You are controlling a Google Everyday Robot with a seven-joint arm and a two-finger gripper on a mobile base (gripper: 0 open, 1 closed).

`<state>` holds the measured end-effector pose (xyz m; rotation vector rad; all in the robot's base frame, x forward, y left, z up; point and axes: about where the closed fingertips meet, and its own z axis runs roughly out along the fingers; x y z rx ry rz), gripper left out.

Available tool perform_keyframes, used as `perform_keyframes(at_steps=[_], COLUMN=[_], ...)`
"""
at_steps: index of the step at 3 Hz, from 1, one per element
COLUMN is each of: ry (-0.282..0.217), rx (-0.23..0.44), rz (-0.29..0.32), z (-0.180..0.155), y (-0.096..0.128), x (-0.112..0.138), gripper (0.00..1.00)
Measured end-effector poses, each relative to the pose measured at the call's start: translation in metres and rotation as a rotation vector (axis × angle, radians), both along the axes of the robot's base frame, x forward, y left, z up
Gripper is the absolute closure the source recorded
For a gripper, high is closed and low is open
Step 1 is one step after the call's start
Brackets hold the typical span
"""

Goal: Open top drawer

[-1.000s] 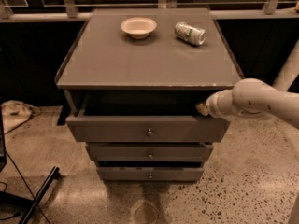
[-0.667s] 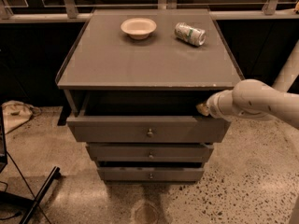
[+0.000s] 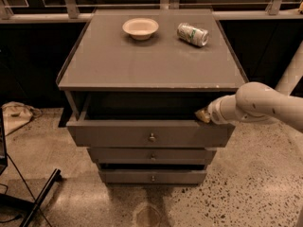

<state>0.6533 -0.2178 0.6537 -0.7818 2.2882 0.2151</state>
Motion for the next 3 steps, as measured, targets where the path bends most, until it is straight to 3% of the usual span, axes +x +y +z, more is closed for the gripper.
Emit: perform_keyframes(at_steps=[2,3], ry=[0.008,0.023], rx=[0.018,0.044], rz=[0.009,0.010], z=[0.001,-0.006], y=[0.002,0.008], x=[-0.012,-0.031], gripper=[1.00,1.00])
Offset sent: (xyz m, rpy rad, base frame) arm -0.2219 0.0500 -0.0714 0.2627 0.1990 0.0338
